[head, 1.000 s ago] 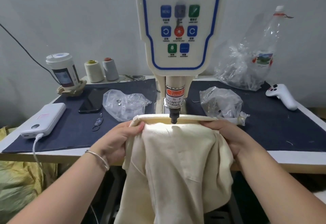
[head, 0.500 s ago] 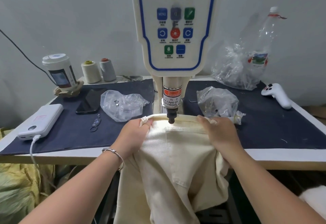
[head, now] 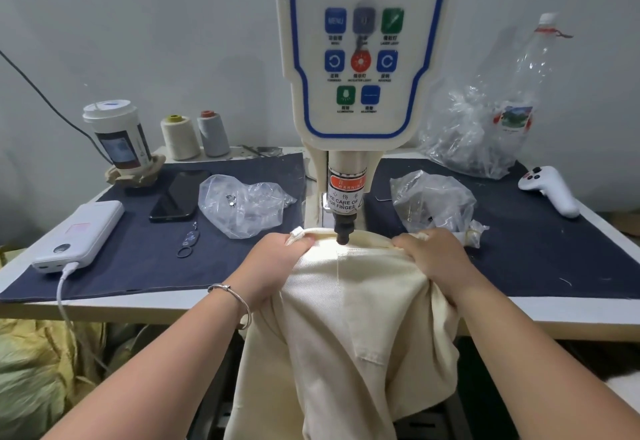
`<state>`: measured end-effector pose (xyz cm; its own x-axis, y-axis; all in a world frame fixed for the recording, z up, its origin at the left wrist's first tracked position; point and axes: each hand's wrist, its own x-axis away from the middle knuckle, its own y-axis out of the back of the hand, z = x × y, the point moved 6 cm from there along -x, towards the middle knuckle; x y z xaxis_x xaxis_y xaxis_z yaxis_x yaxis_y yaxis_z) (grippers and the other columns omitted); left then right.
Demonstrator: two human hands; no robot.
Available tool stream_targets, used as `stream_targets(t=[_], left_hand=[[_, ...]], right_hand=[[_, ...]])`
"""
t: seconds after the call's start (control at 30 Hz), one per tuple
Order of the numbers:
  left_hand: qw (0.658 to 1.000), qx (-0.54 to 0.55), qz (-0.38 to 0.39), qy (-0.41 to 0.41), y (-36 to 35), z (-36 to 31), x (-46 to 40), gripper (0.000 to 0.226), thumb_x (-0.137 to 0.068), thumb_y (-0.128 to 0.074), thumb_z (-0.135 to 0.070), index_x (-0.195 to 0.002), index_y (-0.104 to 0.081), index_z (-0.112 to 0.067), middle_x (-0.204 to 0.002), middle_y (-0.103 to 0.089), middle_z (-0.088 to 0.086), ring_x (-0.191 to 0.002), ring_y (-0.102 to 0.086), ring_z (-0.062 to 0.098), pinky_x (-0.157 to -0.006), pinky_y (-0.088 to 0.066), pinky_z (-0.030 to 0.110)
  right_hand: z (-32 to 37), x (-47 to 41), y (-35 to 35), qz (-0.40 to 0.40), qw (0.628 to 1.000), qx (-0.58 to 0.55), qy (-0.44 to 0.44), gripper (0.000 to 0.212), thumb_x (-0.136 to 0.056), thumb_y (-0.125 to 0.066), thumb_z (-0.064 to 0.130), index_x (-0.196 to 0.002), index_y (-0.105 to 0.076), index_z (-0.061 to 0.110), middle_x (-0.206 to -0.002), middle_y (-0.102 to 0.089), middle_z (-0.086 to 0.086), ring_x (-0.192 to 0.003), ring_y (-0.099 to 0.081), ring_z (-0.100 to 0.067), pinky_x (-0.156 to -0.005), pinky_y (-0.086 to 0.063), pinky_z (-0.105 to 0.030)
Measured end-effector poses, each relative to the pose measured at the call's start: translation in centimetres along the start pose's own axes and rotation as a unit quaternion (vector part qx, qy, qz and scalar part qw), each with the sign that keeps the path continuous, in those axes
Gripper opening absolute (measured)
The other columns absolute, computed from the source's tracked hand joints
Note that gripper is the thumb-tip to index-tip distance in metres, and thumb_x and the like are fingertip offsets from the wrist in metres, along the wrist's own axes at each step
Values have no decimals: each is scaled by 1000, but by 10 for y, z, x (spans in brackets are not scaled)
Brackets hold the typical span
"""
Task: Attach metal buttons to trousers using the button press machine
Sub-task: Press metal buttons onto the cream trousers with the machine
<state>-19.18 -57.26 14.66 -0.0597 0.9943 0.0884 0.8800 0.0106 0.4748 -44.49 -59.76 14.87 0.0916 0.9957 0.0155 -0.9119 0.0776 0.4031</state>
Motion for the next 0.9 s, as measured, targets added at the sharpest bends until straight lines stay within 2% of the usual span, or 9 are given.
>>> stream_targets(t=[0.13,0.2,0.3,0.43,0.53,0.6,0.7,0.77,0.9], left_hand=[[1000,6,0,11,-2,7,-2,43,-93,-60,-36,-61,-35,-24,-54,-28,-8,-51,-25,11,-55,-21,32],[1000,9,2,17,-2,9,-3,42,-93,-60,-36,-60,-37,-24,-54,-30,-8,-51,-27,11,-56,-22,32],[1000,9,3,29,-1,10,-4,38,-92,-61,-38,-63,-43,-23,-61,-35,-3,-59,-32,14,-59,-24,32],[999,13,7,34,0,11,-3,33,-90,-63,-37,-65,-50,-21,-65,-42,0,-62,-38,15,-60,-28,32],[1000,19,0,20,1,10,1,31,-88,-64,-33,-66,-48,-18,-66,-40,2,-63,-37,14,-59,-28,30],[1000,20,-8,10,2,11,1,31,-87,-67,-29,-67,-48,-14,-67,-43,3,-63,-38,16,-57,-29,28],[999,20,-33,13,6,14,3,20,-86,-71,-32,-86,-59,-16,-86,-63,-5,-72,-55,11,-61,-36,23],[999,29,-41,10,7,15,4,18,-85,-71,-32,-96,-58,-24,-97,-62,-5,-80,-57,8,-63,-38,23],[999,17,-30,-11,5,13,4,20,-84,-71,-26,-93,-56,-15,-87,-57,-4,-73,-50,11,-63,-37,25]], right_hand=[[-3,1,-1,16,1000,-10,17,31,-80,-67,17,-60,-46,4,-59,-35,-8,-53,-31,-14,-43,-25,-24],[-3,-1,0,9,999,3,34,37,-81,-66,17,-57,-41,4,-56,-34,-7,-52,-29,-13,-45,-24,-24],[-4,-4,-1,-1,999,19,44,47,-81,-66,18,-51,-31,15,-48,-30,2,-47,-27,-10,-45,-24,-24],[-3,-8,-3,-10,996,69,64,51,-81,-66,18,-47,-28,15,-40,-27,8,-45,-27,-10,-47,-24,-26],[-4,-6,-2,-47,992,106,56,50,-81,-66,24,-47,-30,15,-38,-30,7,-48,-31,-15,-52,-26,-34],[-4,1,0,-87,983,149,56,46,-81,-63,30,-49,-35,13,-42,-39,8,-49,-38,-17,-51,-27,-33],[-1,11,-1,-135,964,217,67,41,-84,-57,37,-53,-46,13,-57,-53,1,-57,-48,-17,-50,-29,-30],[1,13,-1,-145,959,232,70,42,-85,-55,39,-53,-45,13,-59,-53,-1,-58,-48,-17,-50,-27,-30],[0,12,0,-139,964,219,61,44,-85,-56,36,-51,-41,13,-56,-50,-1,-56,-46,-18,-49,-26,-30]])
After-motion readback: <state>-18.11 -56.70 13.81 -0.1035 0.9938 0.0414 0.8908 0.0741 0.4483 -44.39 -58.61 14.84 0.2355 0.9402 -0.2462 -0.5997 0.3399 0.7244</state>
